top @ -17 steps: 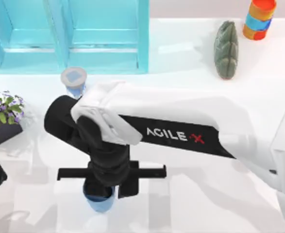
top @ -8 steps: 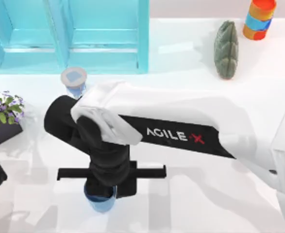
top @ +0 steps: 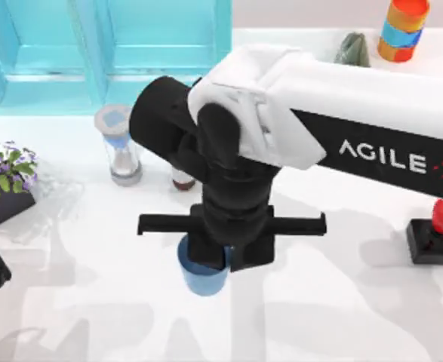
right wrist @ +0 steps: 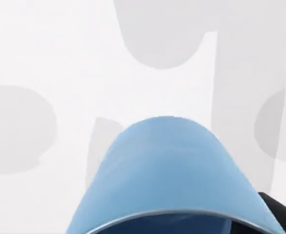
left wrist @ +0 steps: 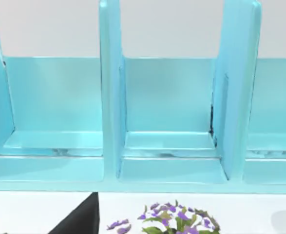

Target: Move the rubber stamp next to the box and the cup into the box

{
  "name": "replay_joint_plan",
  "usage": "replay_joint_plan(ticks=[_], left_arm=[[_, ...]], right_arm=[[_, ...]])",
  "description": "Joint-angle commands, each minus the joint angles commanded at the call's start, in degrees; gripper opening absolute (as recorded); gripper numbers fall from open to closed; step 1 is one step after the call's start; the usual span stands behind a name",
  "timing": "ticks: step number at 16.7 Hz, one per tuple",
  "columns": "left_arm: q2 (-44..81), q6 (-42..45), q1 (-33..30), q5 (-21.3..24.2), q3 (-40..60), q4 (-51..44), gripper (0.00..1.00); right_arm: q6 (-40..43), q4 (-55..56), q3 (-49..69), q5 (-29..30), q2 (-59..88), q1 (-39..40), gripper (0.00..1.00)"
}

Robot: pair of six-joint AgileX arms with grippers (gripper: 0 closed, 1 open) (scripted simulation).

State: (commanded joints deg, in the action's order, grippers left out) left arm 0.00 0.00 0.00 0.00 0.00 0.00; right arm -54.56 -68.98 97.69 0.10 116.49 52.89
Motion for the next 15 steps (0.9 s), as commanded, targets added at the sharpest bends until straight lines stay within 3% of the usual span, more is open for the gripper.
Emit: replay_joint_plan(ticks=[10,15], left_arm=[[0.0,0.0,0.0,0.0,0.0,0.0,1.0],[0.0,0.0,0.0,0.0,0.0,0.0,1.0]], right_arm=[[3.94,-4.21,-4.45,-0.01,-6.5,-2.87,0.0],[14.56,-5.11,-5.53,-0.14,-6.64,-11.46,0.0]])
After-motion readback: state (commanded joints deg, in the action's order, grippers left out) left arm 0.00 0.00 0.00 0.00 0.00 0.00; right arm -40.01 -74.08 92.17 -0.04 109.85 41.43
